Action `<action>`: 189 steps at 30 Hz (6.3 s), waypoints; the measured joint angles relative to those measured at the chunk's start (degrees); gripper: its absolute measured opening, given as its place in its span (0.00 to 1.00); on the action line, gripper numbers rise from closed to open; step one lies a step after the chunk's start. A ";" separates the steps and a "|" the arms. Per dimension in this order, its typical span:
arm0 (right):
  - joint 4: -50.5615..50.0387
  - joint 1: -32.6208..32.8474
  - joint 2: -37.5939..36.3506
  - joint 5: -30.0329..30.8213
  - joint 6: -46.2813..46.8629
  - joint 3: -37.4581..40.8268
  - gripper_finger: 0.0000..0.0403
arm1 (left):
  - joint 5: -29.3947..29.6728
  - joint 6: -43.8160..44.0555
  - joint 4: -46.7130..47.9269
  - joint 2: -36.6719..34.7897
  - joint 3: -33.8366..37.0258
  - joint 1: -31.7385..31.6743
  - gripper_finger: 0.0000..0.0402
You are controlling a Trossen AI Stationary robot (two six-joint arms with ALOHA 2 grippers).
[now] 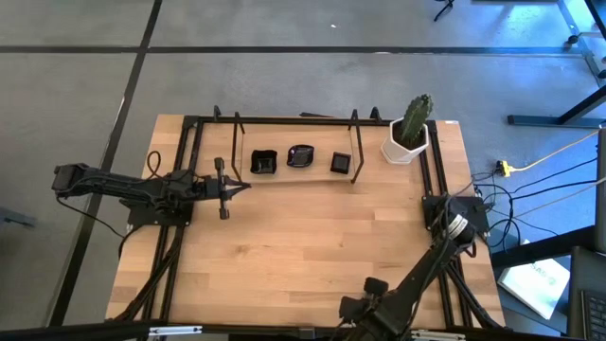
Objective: Pick & Place Mini shaped plates
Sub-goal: Stack the square plate on the top of the square plate on the shelf
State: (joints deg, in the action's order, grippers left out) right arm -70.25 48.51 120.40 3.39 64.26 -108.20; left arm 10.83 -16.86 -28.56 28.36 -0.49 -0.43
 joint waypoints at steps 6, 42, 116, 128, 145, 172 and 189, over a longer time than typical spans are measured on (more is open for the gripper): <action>3.01 0.31 2.68 -2.80 2.69 0.02 0.17 | -0.07 0.02 0.00 0.02 0.00 0.00 0.01; -1.75 1.99 5.60 -0.06 -7.98 0.09 0.36 | -0.46 0.20 0.04 0.00 0.00 0.00 0.03; -19.78 -17.01 5.38 36.18 -24.55 -7.06 0.00 | -3.02 -0.87 -0.38 0.02 0.00 0.00 0.02; -19.74 -35.85 2.30 33.87 -37.67 -10.96 0.00 | -3.02 -5.20 -0.36 0.00 0.00 0.00 0.02; -19.74 -48.83 -2.99 30.33 -42.89 -7.71 0.00 | -2.82 -5.38 -0.35 0.02 0.00 0.00 0.02; -17.17 -51.41 -2.99 35.00 -52.24 4.52 0.00 | 0.19 -5.38 -0.35 0.01 0.00 -0.02 0.01; -13.78 -53.24 -2.97 29.92 -50.79 4.52 0.03 | 0.20 -5.38 -0.34 0.01 0.00 -0.02 0.01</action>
State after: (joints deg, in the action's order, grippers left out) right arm -84.03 -4.73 117.43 33.31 13.47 -103.68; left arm 11.03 -22.24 -28.90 28.37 -0.49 -0.45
